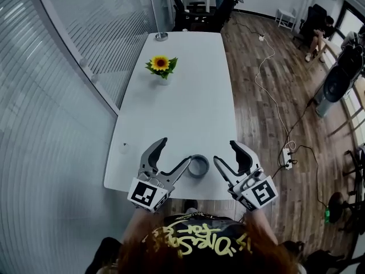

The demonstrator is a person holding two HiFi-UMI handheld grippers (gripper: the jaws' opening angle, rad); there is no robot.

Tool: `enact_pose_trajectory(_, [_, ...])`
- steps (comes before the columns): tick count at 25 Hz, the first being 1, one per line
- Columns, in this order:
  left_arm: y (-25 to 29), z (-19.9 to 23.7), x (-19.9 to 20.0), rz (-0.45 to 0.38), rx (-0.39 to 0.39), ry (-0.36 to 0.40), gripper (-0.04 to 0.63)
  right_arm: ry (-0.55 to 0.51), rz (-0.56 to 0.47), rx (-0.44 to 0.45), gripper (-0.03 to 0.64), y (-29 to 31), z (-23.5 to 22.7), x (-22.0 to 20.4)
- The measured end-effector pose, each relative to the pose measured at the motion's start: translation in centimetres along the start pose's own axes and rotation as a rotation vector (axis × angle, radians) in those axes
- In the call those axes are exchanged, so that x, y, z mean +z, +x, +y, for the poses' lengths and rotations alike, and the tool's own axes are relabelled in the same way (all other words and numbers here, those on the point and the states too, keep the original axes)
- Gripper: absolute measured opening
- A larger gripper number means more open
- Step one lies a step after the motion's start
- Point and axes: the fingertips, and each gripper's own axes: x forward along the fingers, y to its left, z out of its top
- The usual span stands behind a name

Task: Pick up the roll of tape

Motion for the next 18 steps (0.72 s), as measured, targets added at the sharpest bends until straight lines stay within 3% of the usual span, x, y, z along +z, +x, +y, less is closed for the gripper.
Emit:
enact_pose_trajectory(8, [2.4, 0.6, -1.6, -0.007, 0.001, -0.020, 0.365, 0.030, 0.001, 0.075, 0.244, 0.3, -2.3, -1.5])
enact_pose_trajectory(12, [2.1, 0.6, -1.3, -0.009, -0.008, -0.044, 0.384, 0.030, -0.010, 0.191, 0.244, 0.0, -2.8, -1.0])
enact_pose_trajectory(15, [2.0, 0.3, -3.4, 0.066, -0.073, 0.008, 0.393, 0.003, 0.120, 0.295, 0.259, 0.0, -2.9, -4.2])
enact_pose_trajectory(18, [1.8, -1.2, -6.9, 0.182, -0.167, 0.011, 0.409, -0.087, 0.290, 0.420, 0.281, -0.9, -2.2, -9.2])
